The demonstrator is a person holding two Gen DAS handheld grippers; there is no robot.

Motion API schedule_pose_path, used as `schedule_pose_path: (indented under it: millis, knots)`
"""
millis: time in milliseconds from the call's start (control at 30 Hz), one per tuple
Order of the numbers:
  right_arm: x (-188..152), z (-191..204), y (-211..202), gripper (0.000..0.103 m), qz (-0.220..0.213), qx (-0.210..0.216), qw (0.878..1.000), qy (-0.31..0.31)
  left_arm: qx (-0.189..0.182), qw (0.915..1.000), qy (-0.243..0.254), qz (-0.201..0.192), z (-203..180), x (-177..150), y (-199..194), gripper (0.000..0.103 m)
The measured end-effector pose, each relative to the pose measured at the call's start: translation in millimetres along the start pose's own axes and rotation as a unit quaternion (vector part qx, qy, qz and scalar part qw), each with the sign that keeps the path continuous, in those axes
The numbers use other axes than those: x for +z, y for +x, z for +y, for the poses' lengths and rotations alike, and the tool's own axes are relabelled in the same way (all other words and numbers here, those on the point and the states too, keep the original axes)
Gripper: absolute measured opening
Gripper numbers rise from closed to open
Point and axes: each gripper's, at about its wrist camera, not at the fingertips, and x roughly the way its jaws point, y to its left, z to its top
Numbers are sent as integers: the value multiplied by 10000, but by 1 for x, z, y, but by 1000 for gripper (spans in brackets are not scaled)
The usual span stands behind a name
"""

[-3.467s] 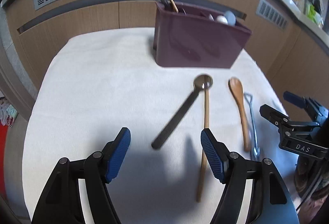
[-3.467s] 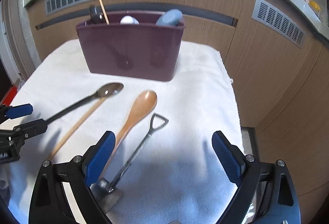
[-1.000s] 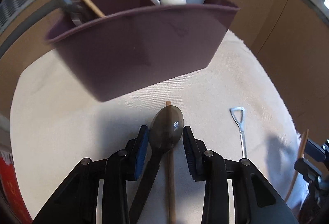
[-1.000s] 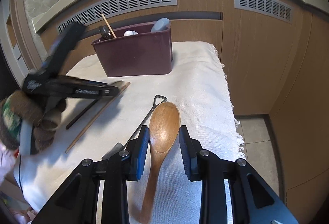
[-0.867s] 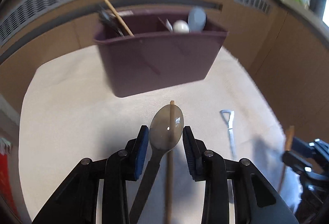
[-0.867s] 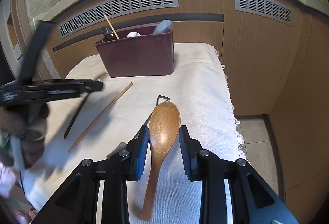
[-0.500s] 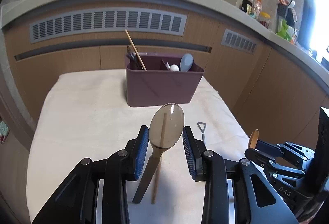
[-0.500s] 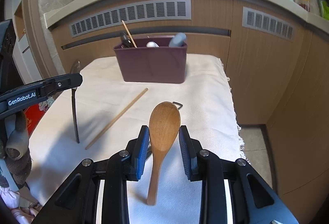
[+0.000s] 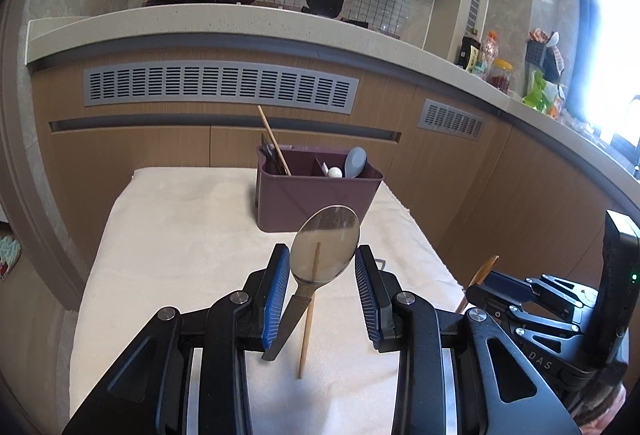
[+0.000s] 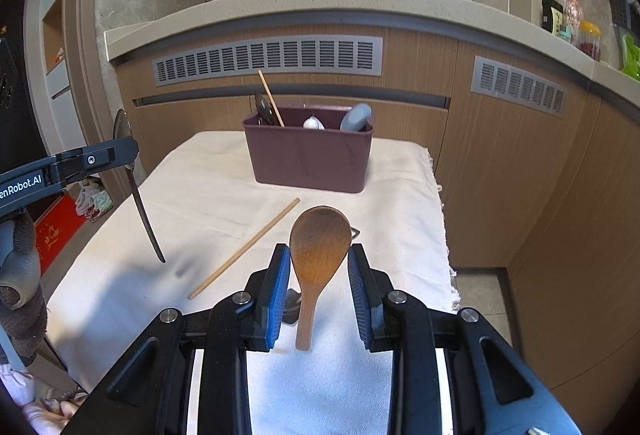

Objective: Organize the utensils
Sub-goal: 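Lift the wooden spoon and dark spoon and carry both over the caddy, then lower both spoons into the caddy and open both grippers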

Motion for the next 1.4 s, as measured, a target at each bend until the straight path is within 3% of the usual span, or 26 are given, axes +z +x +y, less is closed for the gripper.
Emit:
schedule_pose_path:
  millis: [333, 467, 700, 900, 1000, 1167, 1400]
  knots:
    - [17, 3, -22, 27, -380, -91, 9991, -146, -31, 9998, 26, -189, -6, 10, -21, 35]
    - [41, 0, -33, 27, -658, -168, 9974, -224, -126, 9995, 60, -290, -10, 27, -28, 35]
    - [125, -5, -53, 27, -1523, -290, 9872, -381, -316, 9956, 201, -856, -23, 104, -33, 35]
    - [192, -14, -32, 27, -1946, -501, 9792, -285, -327, 9903, 342, -1307, -33, 175, -11, 35]
    - [209, -21, -5, 27, -1890, -487, 9806, -206, -377, 9881, 317, -1457, -29, 195, 3, 35]
    - [220, -27, 47, 27, -1563, -475, 9865, -109, -641, 9901, 63, -1246, -10, 219, 49, 35]
    - [204, -32, 117, 27, -1035, -370, 9939, -90, -823, 9941, -146, -693, 16, 206, 125, 35]
